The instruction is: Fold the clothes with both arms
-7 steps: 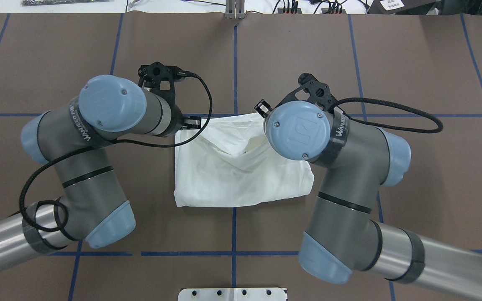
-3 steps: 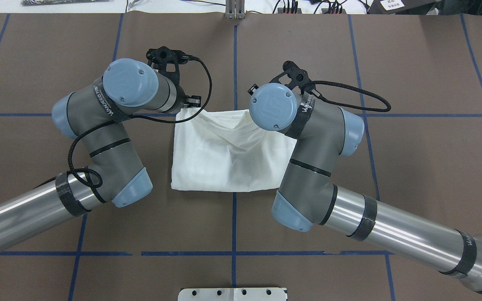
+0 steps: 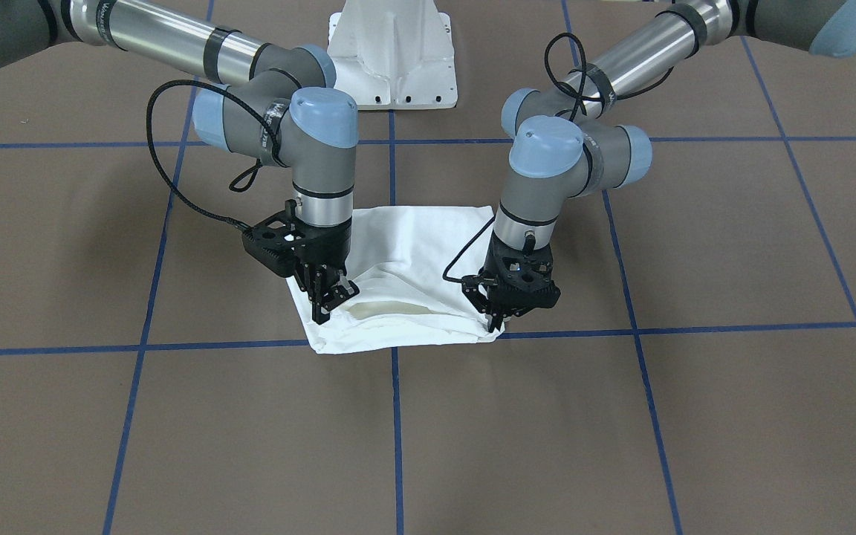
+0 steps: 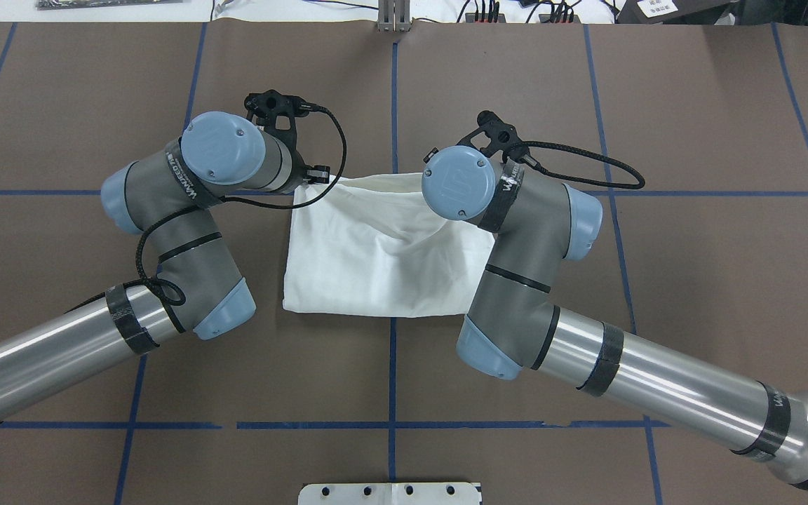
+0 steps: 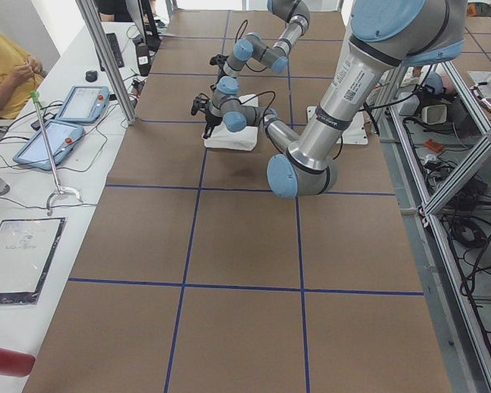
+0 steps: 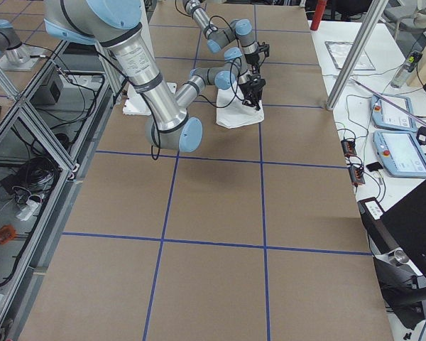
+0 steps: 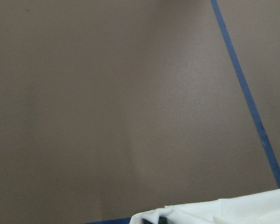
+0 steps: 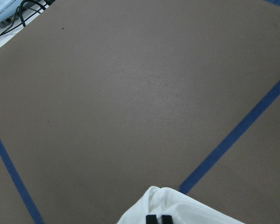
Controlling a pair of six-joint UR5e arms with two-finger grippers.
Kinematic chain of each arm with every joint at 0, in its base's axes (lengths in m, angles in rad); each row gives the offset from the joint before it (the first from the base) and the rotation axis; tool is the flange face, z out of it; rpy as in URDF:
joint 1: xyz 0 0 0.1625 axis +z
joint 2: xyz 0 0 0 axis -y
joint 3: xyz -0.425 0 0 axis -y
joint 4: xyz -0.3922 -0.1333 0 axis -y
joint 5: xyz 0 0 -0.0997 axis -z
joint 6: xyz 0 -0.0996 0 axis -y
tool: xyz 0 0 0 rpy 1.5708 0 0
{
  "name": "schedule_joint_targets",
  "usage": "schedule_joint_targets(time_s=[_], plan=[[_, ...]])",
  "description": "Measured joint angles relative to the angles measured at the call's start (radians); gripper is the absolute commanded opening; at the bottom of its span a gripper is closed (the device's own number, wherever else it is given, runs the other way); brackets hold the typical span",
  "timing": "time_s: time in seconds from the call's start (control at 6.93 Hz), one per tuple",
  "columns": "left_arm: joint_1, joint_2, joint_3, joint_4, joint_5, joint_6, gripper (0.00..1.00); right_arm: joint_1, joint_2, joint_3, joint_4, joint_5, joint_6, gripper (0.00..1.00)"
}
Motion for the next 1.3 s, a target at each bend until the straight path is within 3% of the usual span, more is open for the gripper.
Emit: schedule_joint_targets(time_s=[0.14,0.43,0.87,1.3], plan=[[0.0,0.0,0.005,-0.009,0.0,0.003,1.0,0.0,0.0,-0.003,0.0,0.001,-0.017,1.0],[-0.017,0.006,-0.009,-0.04,-0.029,0.07,1.0,0.006,0.006,0.001,-0.001,0.015,-0.119,1.0],[-0.131,0.064,-0.065,-0.054,-0.191,0.284,1.0,-0.003,0.059,0.008,-0.012,0.073,-0.171,1.0],[-0.149,0.083,-0.078,-0.056,-0.207,0.316,1.0,-0.04,0.087,-0.022,-0.015,0.067,-0.17,1.0]])
